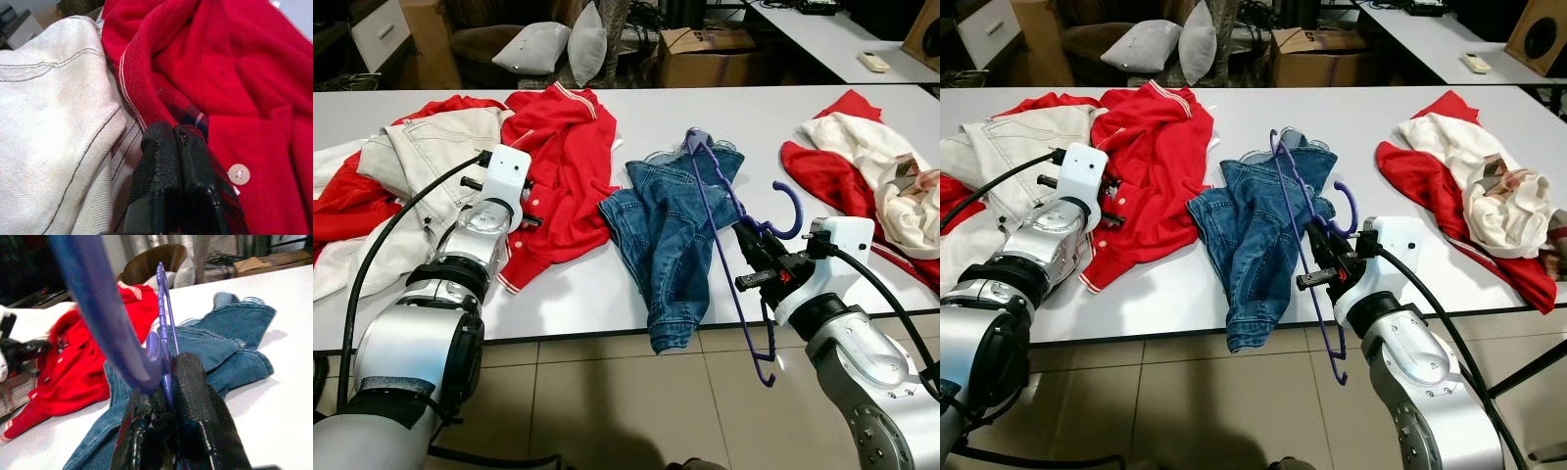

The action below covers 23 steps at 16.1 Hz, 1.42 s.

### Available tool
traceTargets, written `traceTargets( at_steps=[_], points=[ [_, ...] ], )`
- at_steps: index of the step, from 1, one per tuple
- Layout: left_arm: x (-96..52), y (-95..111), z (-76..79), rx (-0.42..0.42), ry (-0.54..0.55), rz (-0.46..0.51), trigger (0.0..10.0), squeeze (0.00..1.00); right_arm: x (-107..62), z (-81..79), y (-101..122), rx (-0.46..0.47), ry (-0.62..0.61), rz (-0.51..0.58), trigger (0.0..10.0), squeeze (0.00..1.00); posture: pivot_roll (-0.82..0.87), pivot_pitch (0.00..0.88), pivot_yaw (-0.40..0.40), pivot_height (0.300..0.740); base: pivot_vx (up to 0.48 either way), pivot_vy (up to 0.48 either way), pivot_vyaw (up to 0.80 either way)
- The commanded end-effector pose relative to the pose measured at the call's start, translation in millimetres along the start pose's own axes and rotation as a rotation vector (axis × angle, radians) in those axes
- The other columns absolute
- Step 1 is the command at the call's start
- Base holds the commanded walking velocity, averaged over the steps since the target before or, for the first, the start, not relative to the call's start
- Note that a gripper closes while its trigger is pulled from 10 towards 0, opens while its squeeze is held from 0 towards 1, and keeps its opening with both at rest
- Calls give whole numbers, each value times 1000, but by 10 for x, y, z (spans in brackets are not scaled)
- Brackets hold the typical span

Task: Hang hanger

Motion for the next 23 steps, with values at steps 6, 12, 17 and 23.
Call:
traceTargets(
  at_steps=[6, 12, 17, 23],
  points=[
    [-57, 562, -366, -28, -31, 283, 0, 0, -62, -257, 51, 27, 297, -112, 10000, 0, -122, 0, 61, 740, 0, 0, 0],
    [-237, 993, -544, -38, -86, 503, 0, 0, -146, -516, -114, 12, 529, -268, 10000, 0, -77, 0, 22, 740, 0, 0, 0],
    [-408, 990, -272, 116, -204, 563, 0, 0, -24, -385, -19, 31, 430, -207, 10000, 0, -79, 0, 27, 740, 0, 0, 0],
    [-637, 1002, -205, 328, -228, 588, 0, 0, 3, -328, 12, 82, 420, -211, 10000, 0, -67, 0, 7, 740, 0, 0, 0]
  ],
)
Point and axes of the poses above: a point about 5 cm out from each wrist's last joint towards the gripper, its own x axis pointing out of the wrist towards the gripper, its own y axis along the axis of the wrist's last joint, z = x × y, the point moved 3 cm from there along x, pointing out of the wrist towards the gripper, and after that the axes turned 13 degrees about x, right-handed, at the moved point
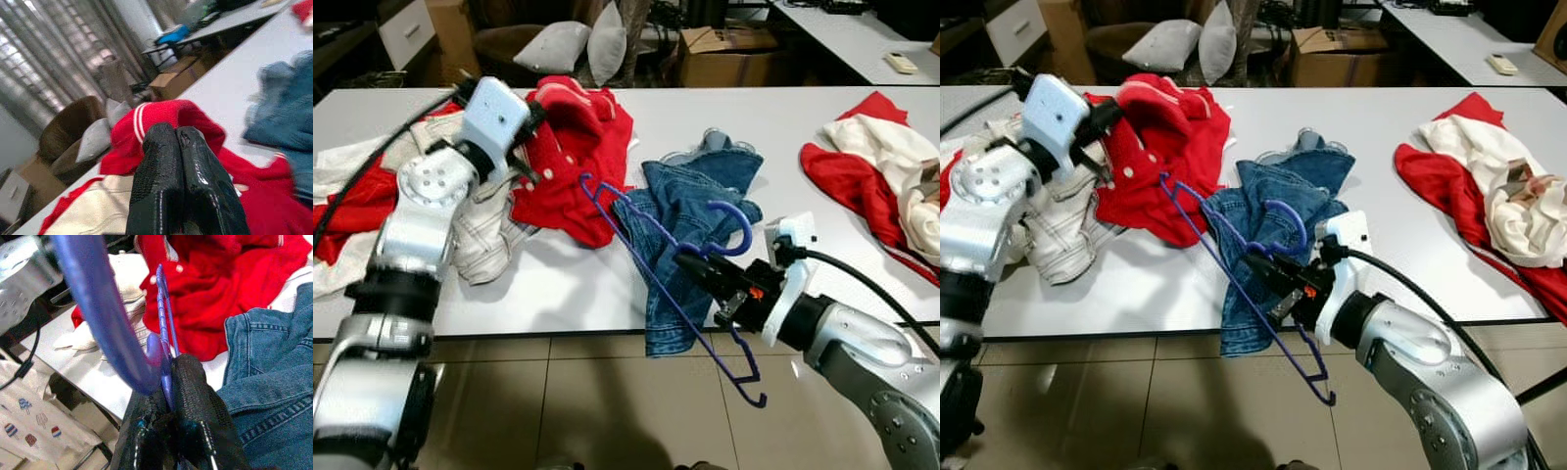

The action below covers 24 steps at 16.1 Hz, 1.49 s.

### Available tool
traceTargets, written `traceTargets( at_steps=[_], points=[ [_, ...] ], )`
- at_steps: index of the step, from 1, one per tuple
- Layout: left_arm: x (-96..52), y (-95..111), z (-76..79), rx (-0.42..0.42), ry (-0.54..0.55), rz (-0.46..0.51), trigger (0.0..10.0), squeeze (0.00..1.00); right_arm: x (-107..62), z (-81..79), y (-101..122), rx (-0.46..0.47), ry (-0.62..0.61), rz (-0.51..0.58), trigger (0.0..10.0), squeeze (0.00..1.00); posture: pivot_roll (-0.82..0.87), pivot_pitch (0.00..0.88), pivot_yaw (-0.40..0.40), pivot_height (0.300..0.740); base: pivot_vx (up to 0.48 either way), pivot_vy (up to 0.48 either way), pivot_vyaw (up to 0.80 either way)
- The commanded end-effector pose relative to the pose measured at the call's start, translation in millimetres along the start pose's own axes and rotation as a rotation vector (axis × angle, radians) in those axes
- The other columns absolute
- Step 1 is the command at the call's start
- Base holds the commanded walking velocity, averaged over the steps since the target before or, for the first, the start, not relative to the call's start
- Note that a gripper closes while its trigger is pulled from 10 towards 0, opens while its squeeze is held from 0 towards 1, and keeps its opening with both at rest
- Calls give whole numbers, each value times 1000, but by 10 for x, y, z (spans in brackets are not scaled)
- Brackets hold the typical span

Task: Hang hanger

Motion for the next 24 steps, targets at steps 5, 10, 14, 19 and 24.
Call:
traceTargets(
  at_steps=[5, 10, 14, 19, 24],
  points=[
    [-34, 213, 351, 55, -130, 50, 0, 0, 161, 291, 48, 121, -74, 25, 10000, 0, -54, 0, -15, 740, 0, 0, 0],
    [-83, 344, 554, 43, -186, 65, 0, 0, 352, 407, 105, 280, -63, 103, 10000, 0, -34, 0, -36, 740, 0, 0, 0],
    [-31, 325, 811, 56, -253, 25, 0, 0, 537, 505, 117, 432, -55, 179, 10000, 0, -35, 0, -34, 740, 0, 0, 0],
    [-93, 255, 854, 6, -253, -14, 10000, 1000, 561, 591, 140, 480, -85, 217, 10000, 0, -43, 0, -25, 740, 0, 0, 0],
    [-268, 74, 861, 12, -248, -69, 10000, 1000, 584, 605, 121, 495, -91, 222, 10000, 0, -45, 0, -21, 740, 0, 0, 0]
  ],
)
Point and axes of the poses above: a point about 5 cm out from each wrist's last joint towards the gripper, its own x axis pointing out of the wrist towards the gripper, its own y axis along the axis of the wrist's last joint, z = x × y, the point moved 3 cm from there along x, pointing out of the wrist towards the gripper, and after that the axes turned 13 degrees about x, right-handed, at the moved point
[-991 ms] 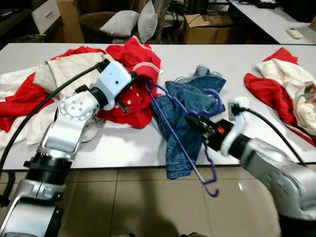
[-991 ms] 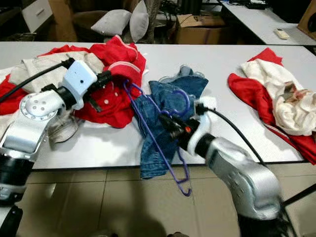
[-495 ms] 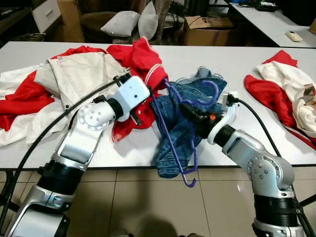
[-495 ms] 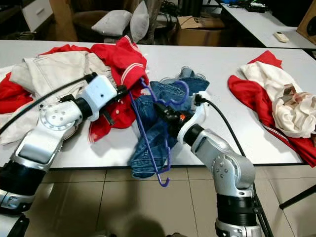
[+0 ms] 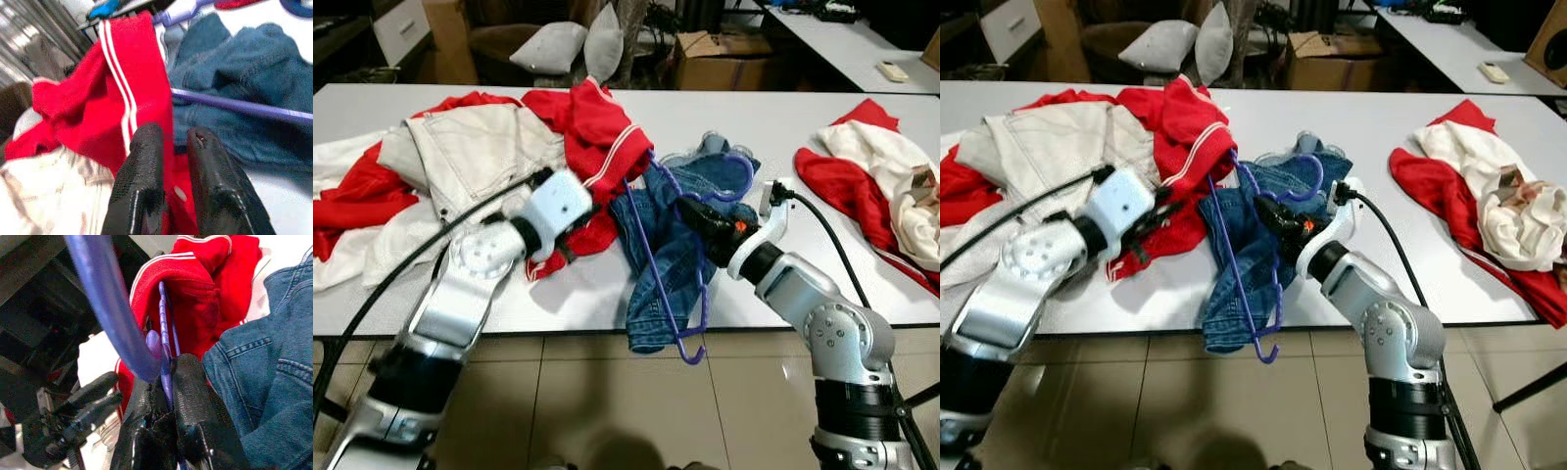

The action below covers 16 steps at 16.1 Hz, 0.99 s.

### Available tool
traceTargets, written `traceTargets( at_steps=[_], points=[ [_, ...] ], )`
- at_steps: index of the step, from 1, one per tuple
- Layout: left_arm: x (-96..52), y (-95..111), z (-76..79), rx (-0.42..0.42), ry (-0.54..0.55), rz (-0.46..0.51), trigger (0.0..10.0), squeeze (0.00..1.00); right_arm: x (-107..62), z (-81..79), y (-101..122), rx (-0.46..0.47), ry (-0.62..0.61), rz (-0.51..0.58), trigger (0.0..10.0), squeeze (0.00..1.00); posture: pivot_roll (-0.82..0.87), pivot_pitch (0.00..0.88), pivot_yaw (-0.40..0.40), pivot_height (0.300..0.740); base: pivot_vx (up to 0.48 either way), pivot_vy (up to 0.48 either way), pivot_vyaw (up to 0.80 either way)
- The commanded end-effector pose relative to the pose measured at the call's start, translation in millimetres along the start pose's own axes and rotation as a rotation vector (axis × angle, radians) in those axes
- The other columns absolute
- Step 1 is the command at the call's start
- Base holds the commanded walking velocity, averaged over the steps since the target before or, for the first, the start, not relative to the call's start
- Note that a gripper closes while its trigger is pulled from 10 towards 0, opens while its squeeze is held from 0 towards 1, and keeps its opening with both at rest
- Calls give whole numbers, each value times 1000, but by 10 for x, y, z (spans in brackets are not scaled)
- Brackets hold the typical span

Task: Hang hanger

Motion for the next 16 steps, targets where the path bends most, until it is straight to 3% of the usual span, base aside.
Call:
traceTargets(
  at_steps=[1, 4, 7, 9, 10, 11, 12, 14, 16],
  points=[
    [-23, -43, -17, 0, 27, -16, 10000, 1000, 16, -8, 59, 0, 5, 26, 10000, 0, -43, 0, -21, 740, 0, 0, 0],
    [-5, -158, 103, 1, 60, -48, 10000, 1000, 41, -26, 47, 3, 14, 26, 10000, 0, -40, 0, -17, 740, 0, 0, 0],
    [19, -253, -1, 25, 237, -69, 10000, 1000, 45, -41, 32, 8, 21, 28, 10000, 0, -38, 0, -15, 740, 0, 0, 0],
    [55, -306, 31, 29, 246, -87, 10000, 1000, 50, -45, 26, 10, 23, 29, 10000, 0, -39, 0, -10, 740, 0, 0, 0],
    [112, -372, 70, 8, 255, -104, 10000, 910, 52, -47, 29, 11, 23, 34, 10000, 0, -41, 0, -6, 740, 0, 0, 0],
    [172, -425, 123, -23, 252, -111, 10000, 133, 50, -45, 35, 12, 20, 40, 10000, 0, -41, 0, -6, 740, 0, 0, 0],
    [221, -444, 164, -39, 250, -108, 10000, 0, 49, -42, 42, 11, 18, 43, 10000, 0, -46, 0, 0, 740, 0, 0, 0],
    [270, -429, 187, -37, 253, -93, 10000, 0, 50, -38, 52, 6, 15, 48, 10000, 0, -46, 0, 0, 740, 0, 0, 0],
    [311, -429, 174, 15, 293, -108, 10000, 0, 55, -45, 69, 6, 15, 60, 10000, 0, -56, 0, 11, 740, 0, 0, 0]
  ],
)
Point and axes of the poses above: a point about 5 cm out from each wrist's last joint towards the gripper, its own x axis pointing out of the wrist towards the gripper, its own y axis along the axis of the wrist's last joint, z = x × y, the point moved 3 cm from there along x, pointing out of the wrist towards the gripper, and after that the axes turned 13 degrees about x, right-handed, at the moved point
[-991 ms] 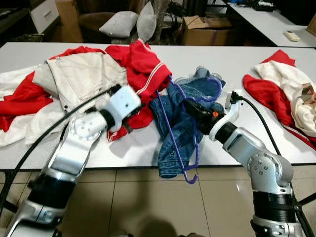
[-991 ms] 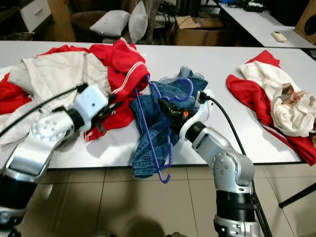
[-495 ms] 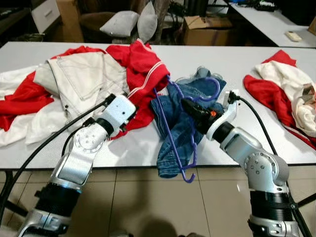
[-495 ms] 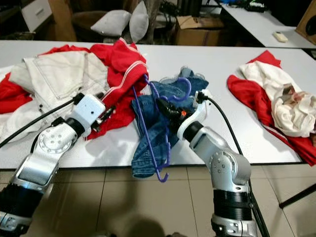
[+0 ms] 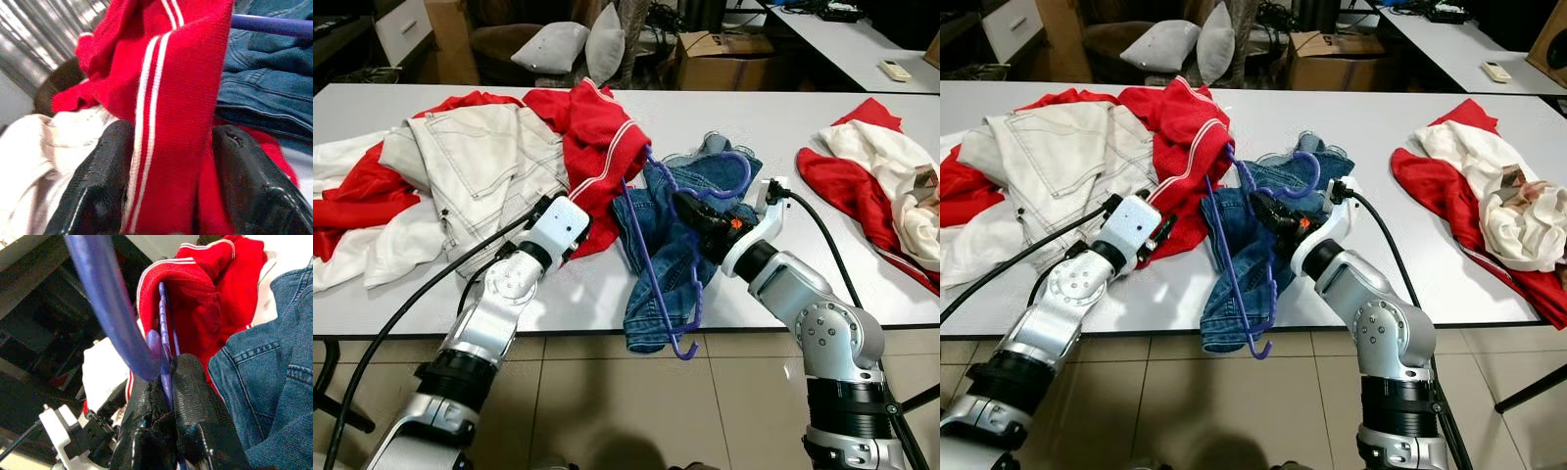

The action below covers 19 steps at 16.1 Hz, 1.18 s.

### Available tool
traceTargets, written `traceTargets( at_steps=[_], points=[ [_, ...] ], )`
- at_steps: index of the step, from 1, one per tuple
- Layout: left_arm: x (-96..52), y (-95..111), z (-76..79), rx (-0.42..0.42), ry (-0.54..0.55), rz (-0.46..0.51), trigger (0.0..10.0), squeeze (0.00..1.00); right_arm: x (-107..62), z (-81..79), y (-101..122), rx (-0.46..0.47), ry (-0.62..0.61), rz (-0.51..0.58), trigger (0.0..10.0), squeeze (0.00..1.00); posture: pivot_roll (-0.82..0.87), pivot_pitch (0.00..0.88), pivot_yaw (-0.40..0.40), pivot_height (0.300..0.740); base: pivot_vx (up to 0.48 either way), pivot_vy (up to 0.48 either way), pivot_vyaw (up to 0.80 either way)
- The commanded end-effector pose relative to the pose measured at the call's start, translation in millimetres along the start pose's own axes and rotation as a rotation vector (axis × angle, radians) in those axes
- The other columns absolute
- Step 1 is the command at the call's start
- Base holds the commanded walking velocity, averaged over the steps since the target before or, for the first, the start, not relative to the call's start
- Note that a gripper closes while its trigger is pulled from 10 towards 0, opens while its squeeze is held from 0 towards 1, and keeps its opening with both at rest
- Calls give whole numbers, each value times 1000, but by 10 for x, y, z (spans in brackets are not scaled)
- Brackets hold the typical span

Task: Hang hanger

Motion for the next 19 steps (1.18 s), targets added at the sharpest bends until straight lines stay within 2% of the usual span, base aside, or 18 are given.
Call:
traceTargets(
  at_steps=[1, 3, 4, 5, 8, 9, 10, 12, 15, 19],
  points=[
    [32, 15, -5, 33, 19, 0, 10000, 0, 14, -29, 72, -8, 6, 33, 10000, 0, -58, 0, 12, 740, 0, 0, 0],
    [59, -75, -50, 57, 66, -41, 10000, 0, 20, -41, 71, -8, 8, 36, 10000, 0, -59, 0, 11, 740, 0, 0, 0],
    [67, -129, -65, 74, 73, -62, 9216, 0, 23, -44, 68, -8, 10, 36, 10000, 0, -57, 0, 10, 740, 0, 0, 0],
    [69, -151, -56, 62, 55, -62, 0, 0, 30, -49, 68, -8, 12, 37, 10000, 0, -59, 0, 12, 740, 0, 0, 0],
    [74, -159, -70, 36, 40, -47, 0, 0, 37, -52, 82, -10, 13, 39, 10000, 0, -59, 0, 12, 740, 0, 0, 0],
    [76, -139, -49, -19, 15, -21, 0, 0, 36, -49, 86, -10, 11, 41, 10000, 0, -56, 0, 11, 740, 0, 0, 0],
    [75, -132, -38, -38, 4, -12, 0, 0, 36, -48, 86, -10, 11, 42, 10000, 0, -56, 0, 11, 740, 0, 0, 0],
    [46, -71, 86, -152, -100, 67, 0, 0, 55, -45, 84, -6, 10, 45, 10000, 0, -52, 0, 10, 740, 0, 0, 0],
    [-15, -40, 199, -219, -201, 108, 0, 0, 67, -42, 78, -2, 10, 47, 10000, 0, -42, 0, 12, 740, 0, 0, 0],
    [-13, -189, 104, -202, -171, 47, 0, 0, 82, -47, 63, 2, 14, 49, 10000, 0, -39, 0, 15, 740, 0, 0, 0]
  ],
)
Point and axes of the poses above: a point about 5 cm out from each wrist's last joint towards the gripper, its own x axis pointing out of the wrist towards the gripper, its own y axis along the axis of the wrist's last joint, z = x × y, the point moved 3 cm from there along x, pointing out of the wrist towards the gripper, and after that the axes turned 13 degrees about x, right-handed, at the moved point
